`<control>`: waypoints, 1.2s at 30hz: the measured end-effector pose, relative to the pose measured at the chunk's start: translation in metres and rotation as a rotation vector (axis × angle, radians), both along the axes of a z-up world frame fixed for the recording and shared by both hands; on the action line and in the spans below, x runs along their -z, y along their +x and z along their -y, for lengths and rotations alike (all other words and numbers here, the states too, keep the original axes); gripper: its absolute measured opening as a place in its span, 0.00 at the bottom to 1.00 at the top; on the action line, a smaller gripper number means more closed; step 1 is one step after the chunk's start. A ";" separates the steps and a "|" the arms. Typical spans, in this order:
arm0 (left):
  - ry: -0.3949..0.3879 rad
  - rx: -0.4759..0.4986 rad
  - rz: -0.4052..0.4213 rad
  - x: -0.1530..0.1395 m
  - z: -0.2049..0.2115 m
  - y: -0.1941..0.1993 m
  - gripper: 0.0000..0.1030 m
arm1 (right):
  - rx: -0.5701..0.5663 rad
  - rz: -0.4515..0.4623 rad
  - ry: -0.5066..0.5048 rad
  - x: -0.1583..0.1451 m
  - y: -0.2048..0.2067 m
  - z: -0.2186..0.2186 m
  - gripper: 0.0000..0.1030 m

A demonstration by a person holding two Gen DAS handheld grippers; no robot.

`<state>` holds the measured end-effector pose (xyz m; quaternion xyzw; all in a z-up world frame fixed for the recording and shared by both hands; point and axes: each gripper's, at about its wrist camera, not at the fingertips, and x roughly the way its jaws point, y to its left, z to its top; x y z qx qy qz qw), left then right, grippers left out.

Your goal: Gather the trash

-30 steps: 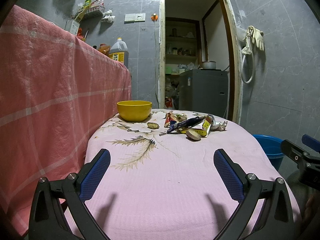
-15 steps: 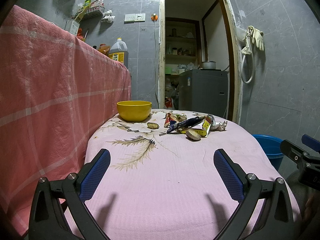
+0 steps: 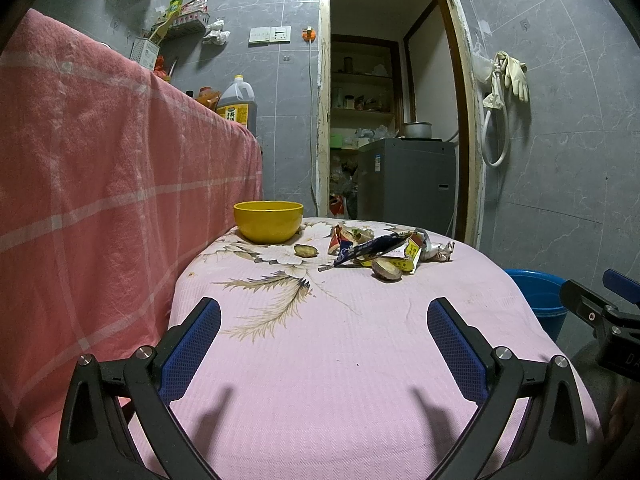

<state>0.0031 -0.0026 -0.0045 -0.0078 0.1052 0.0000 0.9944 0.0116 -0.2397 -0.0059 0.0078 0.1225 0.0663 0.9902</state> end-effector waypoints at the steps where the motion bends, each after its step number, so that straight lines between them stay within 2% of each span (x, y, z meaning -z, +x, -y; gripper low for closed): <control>1: 0.000 -0.001 0.000 -0.002 0.003 0.002 0.98 | 0.000 0.000 0.000 -0.001 0.000 0.000 1.00; 11: -0.010 -0.001 -0.010 -0.003 0.007 0.003 0.98 | 0.000 0.001 0.020 0.001 0.002 0.000 1.00; 16: -0.019 -0.006 0.021 -0.021 0.003 0.001 0.98 | -0.006 0.019 0.033 -0.013 0.004 0.004 1.00; 22: 0.006 -0.022 0.053 -0.043 -0.003 0.021 0.98 | -0.043 0.113 0.004 -0.043 0.021 0.001 1.00; 29: -0.041 -0.047 0.146 -0.070 -0.008 0.047 0.98 | -0.104 0.277 0.010 -0.076 0.056 0.000 1.00; 32: -0.050 -0.064 0.180 -0.079 -0.008 0.060 0.98 | -0.124 0.313 -0.008 -0.086 0.075 -0.002 1.00; 34: -0.044 -0.070 0.176 -0.082 -0.006 0.071 0.98 | -0.140 0.327 -0.006 -0.089 0.088 -0.003 1.00; 36: -0.034 -0.061 0.133 -0.083 -0.003 0.084 0.98 | -0.159 0.326 0.013 -0.089 0.105 -0.001 1.00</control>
